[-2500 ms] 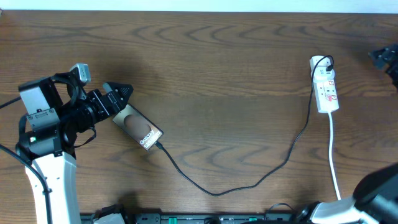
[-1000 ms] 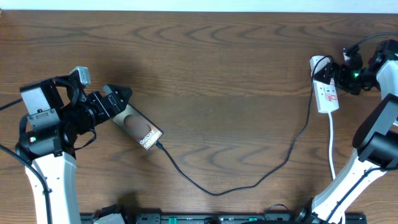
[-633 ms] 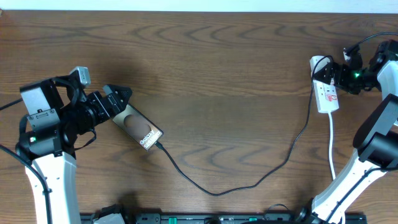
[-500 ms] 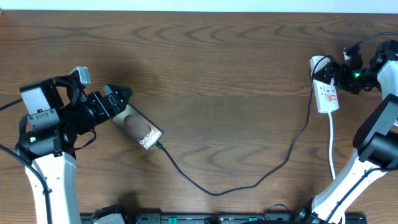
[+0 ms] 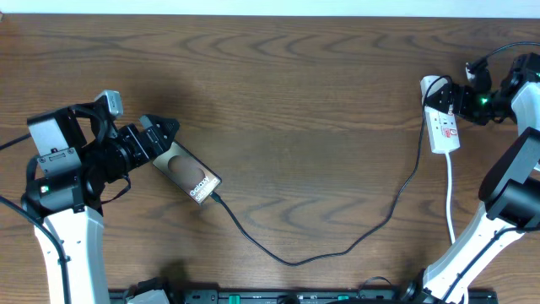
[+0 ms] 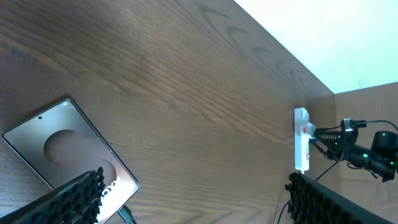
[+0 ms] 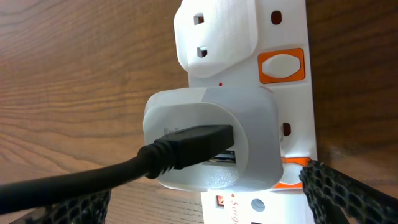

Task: Plug charger to phone and switch on socket
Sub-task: 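Position the right gripper over the orange switch beside the charger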

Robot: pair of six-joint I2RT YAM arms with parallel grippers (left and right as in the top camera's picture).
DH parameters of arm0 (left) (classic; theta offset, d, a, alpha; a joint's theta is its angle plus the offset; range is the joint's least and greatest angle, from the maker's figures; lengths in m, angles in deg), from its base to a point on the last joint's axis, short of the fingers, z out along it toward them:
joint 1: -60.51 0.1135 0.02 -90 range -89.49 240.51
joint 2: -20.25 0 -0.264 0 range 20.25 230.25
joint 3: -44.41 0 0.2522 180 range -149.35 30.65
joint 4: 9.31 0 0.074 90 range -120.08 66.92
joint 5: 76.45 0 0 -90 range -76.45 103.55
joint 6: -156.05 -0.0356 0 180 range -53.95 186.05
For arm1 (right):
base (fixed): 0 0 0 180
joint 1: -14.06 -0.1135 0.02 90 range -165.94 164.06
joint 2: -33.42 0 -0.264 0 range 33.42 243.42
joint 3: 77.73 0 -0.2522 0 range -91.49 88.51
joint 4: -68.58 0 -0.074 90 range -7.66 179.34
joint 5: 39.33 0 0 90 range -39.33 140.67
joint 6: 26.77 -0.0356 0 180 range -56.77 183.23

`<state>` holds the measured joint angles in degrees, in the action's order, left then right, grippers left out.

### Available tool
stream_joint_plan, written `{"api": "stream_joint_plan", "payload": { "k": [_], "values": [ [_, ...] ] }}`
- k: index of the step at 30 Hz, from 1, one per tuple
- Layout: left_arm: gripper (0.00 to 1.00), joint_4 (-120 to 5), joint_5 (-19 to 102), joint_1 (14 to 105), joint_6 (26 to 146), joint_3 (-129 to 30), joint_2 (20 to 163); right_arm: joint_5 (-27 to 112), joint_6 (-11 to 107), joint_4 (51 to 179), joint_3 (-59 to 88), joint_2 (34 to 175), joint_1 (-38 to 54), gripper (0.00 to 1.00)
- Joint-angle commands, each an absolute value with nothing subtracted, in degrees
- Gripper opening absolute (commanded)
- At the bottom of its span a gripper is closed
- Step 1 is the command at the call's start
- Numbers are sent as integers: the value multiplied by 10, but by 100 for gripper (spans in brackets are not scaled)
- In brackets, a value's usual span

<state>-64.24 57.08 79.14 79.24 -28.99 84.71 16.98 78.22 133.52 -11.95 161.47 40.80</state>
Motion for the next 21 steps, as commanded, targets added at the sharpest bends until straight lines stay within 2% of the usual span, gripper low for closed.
{"api": "stream_joint_plan", "payload": {
  "k": [1, 21],
  "values": [
    [93, -645, 570, 790, 781, -289, 846, 155, 762, 1335, -131, 1624, 402, 99],
    [93, -646, 570, 790, 781, -289, 846, 113, 730, 1335, -131, 1624, 380, 98]
  ]
}}
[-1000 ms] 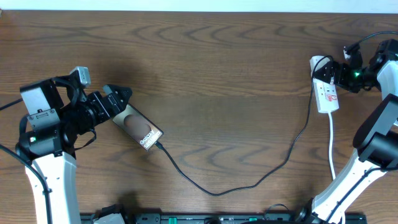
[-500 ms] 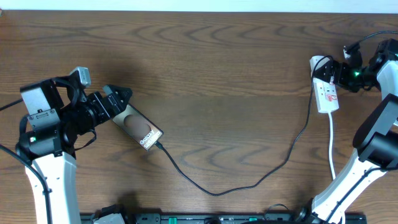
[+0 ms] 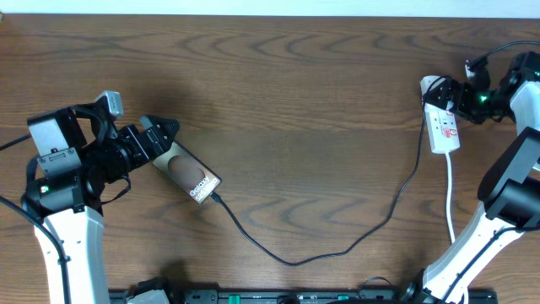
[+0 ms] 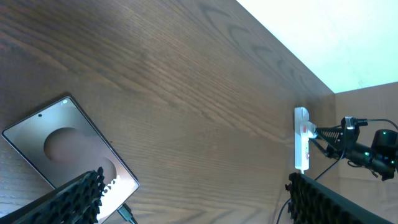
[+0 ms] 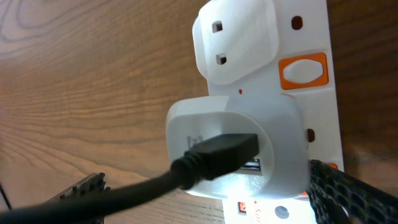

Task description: Plug charger to phone and switch on socket

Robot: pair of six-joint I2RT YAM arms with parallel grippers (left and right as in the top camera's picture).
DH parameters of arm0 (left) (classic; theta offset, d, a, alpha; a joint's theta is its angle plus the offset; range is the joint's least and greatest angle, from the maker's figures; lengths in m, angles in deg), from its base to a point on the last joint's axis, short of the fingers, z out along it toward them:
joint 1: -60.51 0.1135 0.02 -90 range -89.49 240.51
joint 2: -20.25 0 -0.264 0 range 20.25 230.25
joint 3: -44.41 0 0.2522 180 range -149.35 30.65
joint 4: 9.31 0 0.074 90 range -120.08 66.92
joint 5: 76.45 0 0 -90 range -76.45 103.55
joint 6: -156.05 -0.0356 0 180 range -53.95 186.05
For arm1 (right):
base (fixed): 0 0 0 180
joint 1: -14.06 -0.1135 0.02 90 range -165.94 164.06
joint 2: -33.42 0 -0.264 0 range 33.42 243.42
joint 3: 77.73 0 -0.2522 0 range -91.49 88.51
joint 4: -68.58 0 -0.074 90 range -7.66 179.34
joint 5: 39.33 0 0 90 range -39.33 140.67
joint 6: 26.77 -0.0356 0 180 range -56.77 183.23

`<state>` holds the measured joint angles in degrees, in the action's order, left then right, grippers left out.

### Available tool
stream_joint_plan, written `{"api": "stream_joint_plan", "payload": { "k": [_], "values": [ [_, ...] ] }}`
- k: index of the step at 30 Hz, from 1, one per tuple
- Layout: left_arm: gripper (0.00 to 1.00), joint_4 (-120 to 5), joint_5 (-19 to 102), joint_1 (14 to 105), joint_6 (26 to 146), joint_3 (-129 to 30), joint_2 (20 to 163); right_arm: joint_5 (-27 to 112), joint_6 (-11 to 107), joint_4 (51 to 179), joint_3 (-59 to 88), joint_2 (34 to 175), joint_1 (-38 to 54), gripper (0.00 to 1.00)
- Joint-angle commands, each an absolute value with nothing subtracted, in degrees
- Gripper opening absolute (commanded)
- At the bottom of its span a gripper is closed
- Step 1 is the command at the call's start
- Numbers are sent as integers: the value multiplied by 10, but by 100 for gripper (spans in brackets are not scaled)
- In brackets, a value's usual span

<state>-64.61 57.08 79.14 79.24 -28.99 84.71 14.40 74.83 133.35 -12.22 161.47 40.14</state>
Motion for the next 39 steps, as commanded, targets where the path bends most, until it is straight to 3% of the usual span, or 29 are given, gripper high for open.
{"api": "stream_joint_plan", "payload": {
  "k": [1, 30, 39],
  "values": [
    [93, -646, 570, 790, 781, -289, 846, 113, 728, 1336, -131, 1624, 379, 98],
    [93, -648, 570, 790, 781, -289, 846, 114, 695, 1370, -129, 1625, 366, 99],
    [93, -650, 570, 790, 781, -289, 846, 184, 694, 1355, -129, 1625, 361, 99]
  ]
}}
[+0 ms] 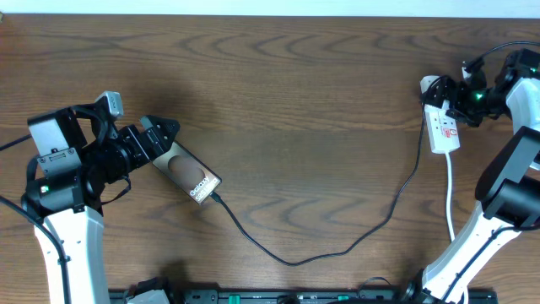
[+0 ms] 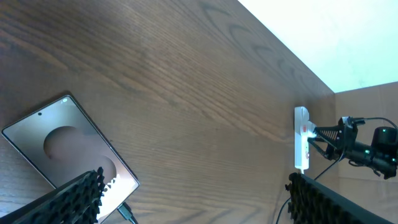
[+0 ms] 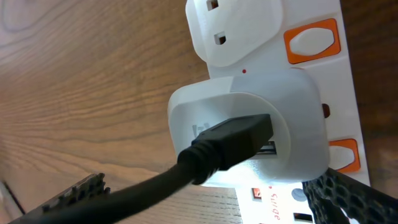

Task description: Plug charger to phone and switch on socket

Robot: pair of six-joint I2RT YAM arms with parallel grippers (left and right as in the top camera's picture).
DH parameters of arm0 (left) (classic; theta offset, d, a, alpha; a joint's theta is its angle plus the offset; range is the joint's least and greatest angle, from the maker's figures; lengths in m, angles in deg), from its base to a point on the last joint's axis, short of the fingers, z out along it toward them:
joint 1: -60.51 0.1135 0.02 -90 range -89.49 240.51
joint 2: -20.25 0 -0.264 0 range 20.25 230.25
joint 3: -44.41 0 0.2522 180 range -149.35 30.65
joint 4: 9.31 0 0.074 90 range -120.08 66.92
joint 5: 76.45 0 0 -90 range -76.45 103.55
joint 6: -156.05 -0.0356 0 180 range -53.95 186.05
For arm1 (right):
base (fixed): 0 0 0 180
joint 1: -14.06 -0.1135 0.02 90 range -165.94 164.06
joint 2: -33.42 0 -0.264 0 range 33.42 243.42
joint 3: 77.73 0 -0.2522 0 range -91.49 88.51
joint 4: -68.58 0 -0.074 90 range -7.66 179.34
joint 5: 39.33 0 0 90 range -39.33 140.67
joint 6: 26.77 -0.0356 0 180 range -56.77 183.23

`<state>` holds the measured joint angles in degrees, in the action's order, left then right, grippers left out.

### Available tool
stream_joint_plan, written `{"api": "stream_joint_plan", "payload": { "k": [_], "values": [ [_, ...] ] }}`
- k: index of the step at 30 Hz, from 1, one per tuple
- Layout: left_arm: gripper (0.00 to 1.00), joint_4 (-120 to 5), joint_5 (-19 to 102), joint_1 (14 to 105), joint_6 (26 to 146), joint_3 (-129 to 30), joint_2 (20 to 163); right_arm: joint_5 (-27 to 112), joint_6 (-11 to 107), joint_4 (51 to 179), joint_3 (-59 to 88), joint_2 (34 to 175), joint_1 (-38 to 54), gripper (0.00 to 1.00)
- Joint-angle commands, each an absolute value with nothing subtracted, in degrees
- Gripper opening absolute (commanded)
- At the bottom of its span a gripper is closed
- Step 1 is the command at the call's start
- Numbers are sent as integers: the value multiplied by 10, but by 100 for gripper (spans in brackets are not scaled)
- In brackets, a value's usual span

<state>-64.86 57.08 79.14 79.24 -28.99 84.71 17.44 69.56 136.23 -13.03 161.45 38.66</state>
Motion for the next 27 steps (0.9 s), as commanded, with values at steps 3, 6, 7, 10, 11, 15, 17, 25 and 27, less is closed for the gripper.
{"api": "stream_joint_plan", "payload": {
  "k": [3, 6, 7, 10, 11, 15, 17, 25, 27],
  "values": [
    [93, -650, 570, 790, 781, -289, 846, 239, 688, 1347, -130, 1625, 361, 99],
    [93, -650, 570, 790, 781, -289, 846, 279, 682, 1335, -130, 1625, 361, 99],
    [93, -650, 570, 790, 781, -289, 846, 281, 682, 1332, -130, 1625, 361, 99],
    [93, -650, 570, 790, 781, -289, 846, 280, 681, 1324, -130, 1625, 361, 99],
    [93, -651, 570, 790, 781, -289, 846, 280, 681, 1323, -130, 1625, 361, 99],
    [93, -656, 570, 790, 781, -289, 846, 281, 680, 1317, -130, 1625, 361, 99],
    [93, -657, 570, 790, 781, -289, 846, 281, 680, 1310, -130, 1625, 361, 99],
    [93, -657, 570, 790, 781, -289, 846, 280, 675, 1296, -130, 1625, 361, 99],
    [93, -656, 570, 790, 781, -289, 846, 280, 667, 1297, -130, 1625, 361, 99]
  ]
}}
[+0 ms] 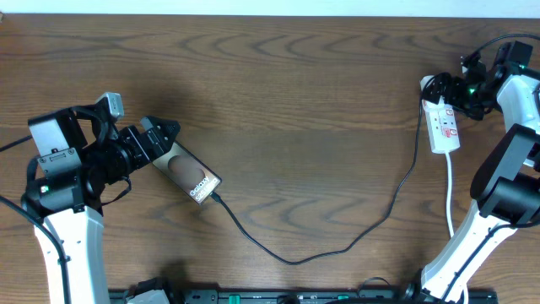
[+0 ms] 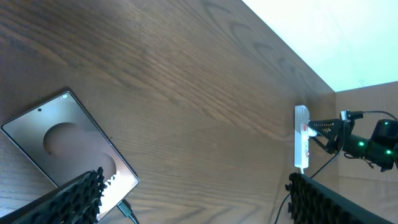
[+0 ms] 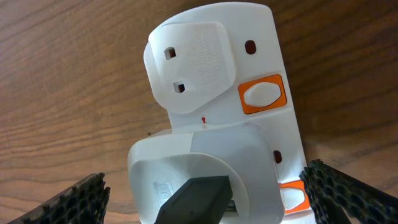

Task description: Plug charger to phone and switch on socket

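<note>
The phone lies face up at the left, with the black cable plugged into its lower end; it also shows in the left wrist view. My left gripper stands open over the phone's far end. The cable runs to a white charger seated in the white socket strip. My right gripper is open and straddles the strip at the charger. Its right finger sits beside the lower orange switch. The upper orange switch is uncovered.
The strip's own white lead runs toward the front edge at the right. The black cable loops across the middle front of the wooden table. A black rail lies along the front edge.
My right gripper has shifted toward the strip's far end, so more of the empty upper socket shows. The lower orange switch now lies beside the right finger. Left arm and phone are unchanged.
Throughout, the cable stayed plugged into the phone and the charger sat in the strip. My right gripper was open around the charger near the lower switch, then tilted a little, and now sits further toward the strip's far end. The left gripper stayed open over the phone.
</note>
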Robot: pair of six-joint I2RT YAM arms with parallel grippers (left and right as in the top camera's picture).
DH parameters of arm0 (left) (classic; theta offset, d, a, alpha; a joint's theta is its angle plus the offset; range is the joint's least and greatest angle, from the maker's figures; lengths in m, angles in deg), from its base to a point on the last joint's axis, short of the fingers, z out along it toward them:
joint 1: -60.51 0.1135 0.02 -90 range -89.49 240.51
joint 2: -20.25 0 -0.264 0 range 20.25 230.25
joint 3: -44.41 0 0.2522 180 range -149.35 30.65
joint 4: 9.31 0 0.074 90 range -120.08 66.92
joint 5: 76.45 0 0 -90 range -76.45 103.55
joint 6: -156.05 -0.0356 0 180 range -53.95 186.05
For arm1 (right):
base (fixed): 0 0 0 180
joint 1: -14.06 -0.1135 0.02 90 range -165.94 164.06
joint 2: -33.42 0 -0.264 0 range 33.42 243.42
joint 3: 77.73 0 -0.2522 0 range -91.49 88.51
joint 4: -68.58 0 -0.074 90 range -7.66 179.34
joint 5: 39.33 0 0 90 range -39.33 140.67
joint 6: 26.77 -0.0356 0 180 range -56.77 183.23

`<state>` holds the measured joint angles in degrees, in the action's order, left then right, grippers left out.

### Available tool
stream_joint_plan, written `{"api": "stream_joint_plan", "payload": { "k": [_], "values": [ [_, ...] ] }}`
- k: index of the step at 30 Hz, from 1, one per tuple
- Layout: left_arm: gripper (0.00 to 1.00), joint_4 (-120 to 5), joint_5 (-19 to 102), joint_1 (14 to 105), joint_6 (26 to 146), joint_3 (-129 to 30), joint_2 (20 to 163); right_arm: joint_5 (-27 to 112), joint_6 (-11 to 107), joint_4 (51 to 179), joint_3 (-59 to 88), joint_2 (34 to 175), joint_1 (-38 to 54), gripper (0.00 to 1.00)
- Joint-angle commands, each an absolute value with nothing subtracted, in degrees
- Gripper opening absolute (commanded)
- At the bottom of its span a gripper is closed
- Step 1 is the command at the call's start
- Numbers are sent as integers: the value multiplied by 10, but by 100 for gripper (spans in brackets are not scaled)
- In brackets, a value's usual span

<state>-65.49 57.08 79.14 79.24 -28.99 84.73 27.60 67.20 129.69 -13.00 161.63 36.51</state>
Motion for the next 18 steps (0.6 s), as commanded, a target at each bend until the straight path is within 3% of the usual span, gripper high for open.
{"api": "stream_joint_plan", "payload": {
  "k": [1, 18],
  "values": [
    [93, -656, 570, 790, 781, -289, 846, 277, 666, 1297, -130, 1625, 361, 99],
    [93, -657, 570, 790, 781, -289, 846, 203, 632, 1318, -130, 1625, 361, 99]
  ]
}}
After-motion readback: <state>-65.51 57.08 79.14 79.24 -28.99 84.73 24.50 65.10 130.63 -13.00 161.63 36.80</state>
